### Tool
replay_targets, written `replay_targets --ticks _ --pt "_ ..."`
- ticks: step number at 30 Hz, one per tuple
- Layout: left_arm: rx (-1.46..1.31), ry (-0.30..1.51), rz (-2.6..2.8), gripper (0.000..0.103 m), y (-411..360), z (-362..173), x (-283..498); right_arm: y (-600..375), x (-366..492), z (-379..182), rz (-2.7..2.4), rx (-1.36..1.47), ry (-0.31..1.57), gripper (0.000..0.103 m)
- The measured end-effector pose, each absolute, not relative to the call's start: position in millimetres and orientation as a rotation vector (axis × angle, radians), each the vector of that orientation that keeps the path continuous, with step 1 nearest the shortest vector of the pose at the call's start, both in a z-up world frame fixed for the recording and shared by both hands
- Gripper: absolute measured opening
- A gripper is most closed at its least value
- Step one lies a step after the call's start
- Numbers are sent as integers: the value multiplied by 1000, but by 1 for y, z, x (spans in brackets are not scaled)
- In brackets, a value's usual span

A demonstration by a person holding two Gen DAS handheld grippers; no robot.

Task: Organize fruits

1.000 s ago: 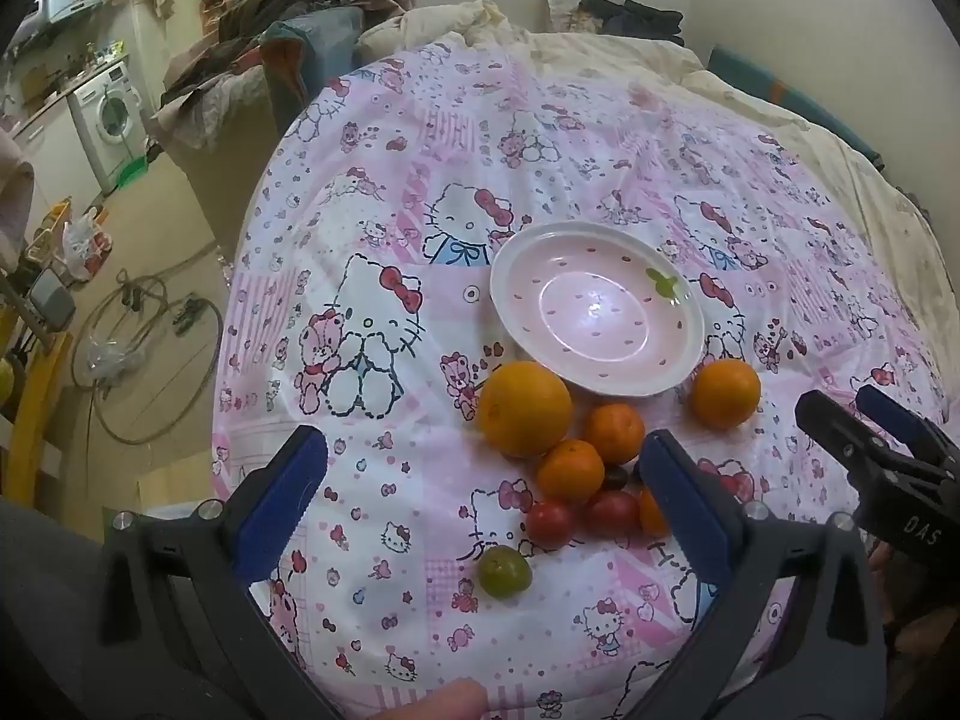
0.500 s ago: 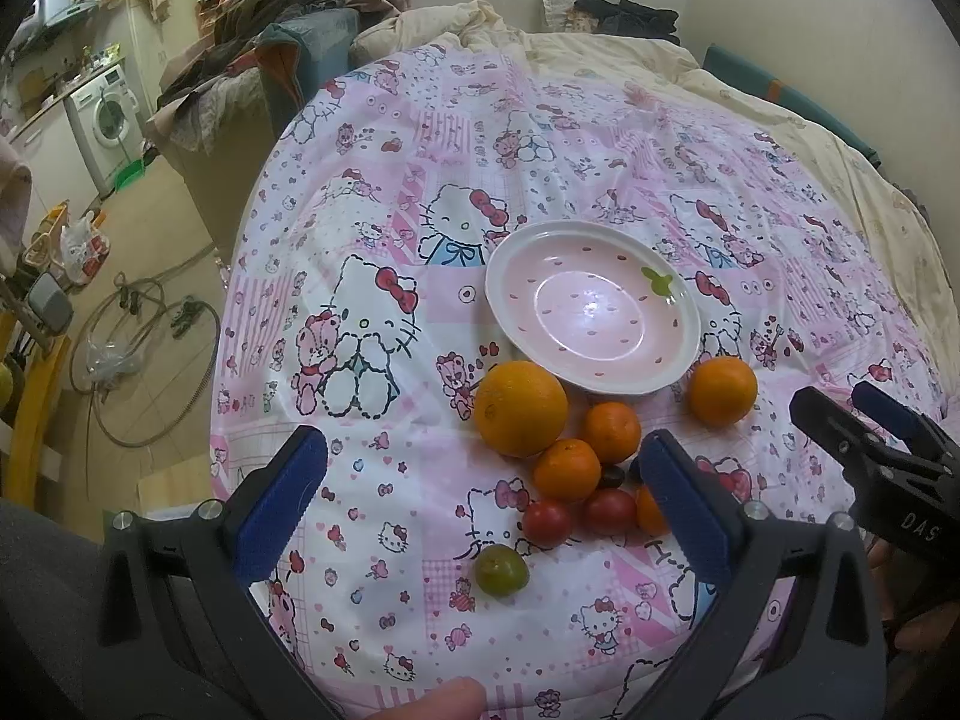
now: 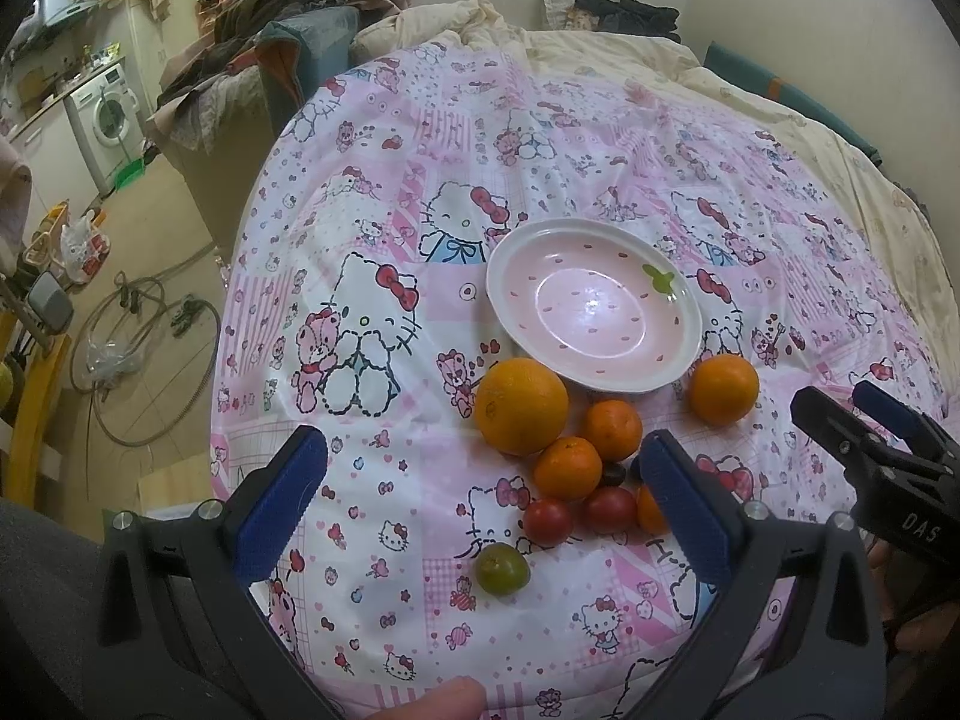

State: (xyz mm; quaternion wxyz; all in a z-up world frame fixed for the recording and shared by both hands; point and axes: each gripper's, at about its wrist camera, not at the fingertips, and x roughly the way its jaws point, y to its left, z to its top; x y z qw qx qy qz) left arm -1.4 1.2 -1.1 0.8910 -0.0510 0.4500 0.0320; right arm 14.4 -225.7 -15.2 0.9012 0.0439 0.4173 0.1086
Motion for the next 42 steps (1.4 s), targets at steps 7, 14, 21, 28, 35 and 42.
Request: replay_targets --ticks 7,14,21,28,35,42 --pt "-105 934 66 103 1 -1 -1 -226 14 -15 225 92 863 103" --pt "-104 934 66 103 1 -1 -1 -225 14 -15 225 90 865 103" --pt "-106 934 67 103 1 -1 -1 -226 15 -15 225 94 866 103" --pt "-104 936 65 103 1 -1 -1 -222 13 -17 235 90 872 103" --pt "-100 941 66 103 0 -1 -3 -221 13 -18 236 95 881 103" --pt "-103 948 69 103 0 -7 -6 -222 14 -20 240 97 891 103"
